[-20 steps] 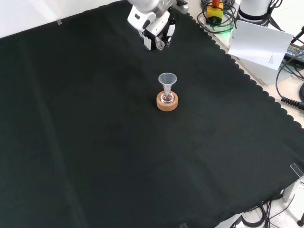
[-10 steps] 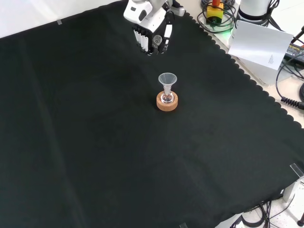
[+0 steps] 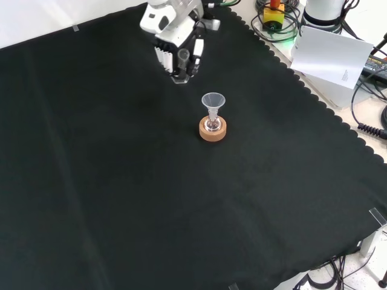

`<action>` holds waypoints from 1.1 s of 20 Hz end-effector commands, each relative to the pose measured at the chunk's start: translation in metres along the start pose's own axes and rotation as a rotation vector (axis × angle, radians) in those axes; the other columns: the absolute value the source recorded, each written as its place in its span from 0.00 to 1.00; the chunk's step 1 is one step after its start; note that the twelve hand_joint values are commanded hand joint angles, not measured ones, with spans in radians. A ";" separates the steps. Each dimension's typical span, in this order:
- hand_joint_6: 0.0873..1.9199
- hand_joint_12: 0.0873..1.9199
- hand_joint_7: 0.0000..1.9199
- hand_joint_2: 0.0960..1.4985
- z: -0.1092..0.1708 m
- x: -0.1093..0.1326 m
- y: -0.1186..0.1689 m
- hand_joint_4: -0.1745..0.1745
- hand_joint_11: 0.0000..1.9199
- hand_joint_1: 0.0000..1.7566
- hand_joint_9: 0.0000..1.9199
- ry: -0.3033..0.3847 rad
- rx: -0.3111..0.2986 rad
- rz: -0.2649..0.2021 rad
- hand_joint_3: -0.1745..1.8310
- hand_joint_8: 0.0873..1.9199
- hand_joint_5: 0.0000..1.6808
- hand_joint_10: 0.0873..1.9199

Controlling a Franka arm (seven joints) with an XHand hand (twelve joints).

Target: Put the graduated cylinder back on the table.

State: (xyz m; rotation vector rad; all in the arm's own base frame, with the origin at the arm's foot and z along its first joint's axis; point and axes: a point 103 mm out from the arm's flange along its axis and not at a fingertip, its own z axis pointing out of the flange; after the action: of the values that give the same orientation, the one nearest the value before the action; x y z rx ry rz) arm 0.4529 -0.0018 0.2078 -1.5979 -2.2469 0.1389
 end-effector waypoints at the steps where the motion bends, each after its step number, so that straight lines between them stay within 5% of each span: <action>1: 0.45 0.39 0.56 0.70 0.000 -0.016 0.029 0.00 0.63 0.73 0.80 0.069 -0.103 -0.026 0.09 0.44 0.61 0.00; 11: 0.46 0.39 0.56 0.70 0.013 -0.040 0.043 0.00 0.63 0.72 0.79 0.219 -0.259 -0.033 0.09 0.44 0.61 0.00; 22: 0.46 0.39 0.55 0.71 0.033 -0.053 0.066 0.00 0.63 0.72 0.79 0.326 -0.319 -0.038 0.09 0.45 0.61 0.00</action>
State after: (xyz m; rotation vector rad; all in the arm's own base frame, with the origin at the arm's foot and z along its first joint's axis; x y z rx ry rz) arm 0.5065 -0.0237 0.1538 -1.5909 -2.1298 -0.4301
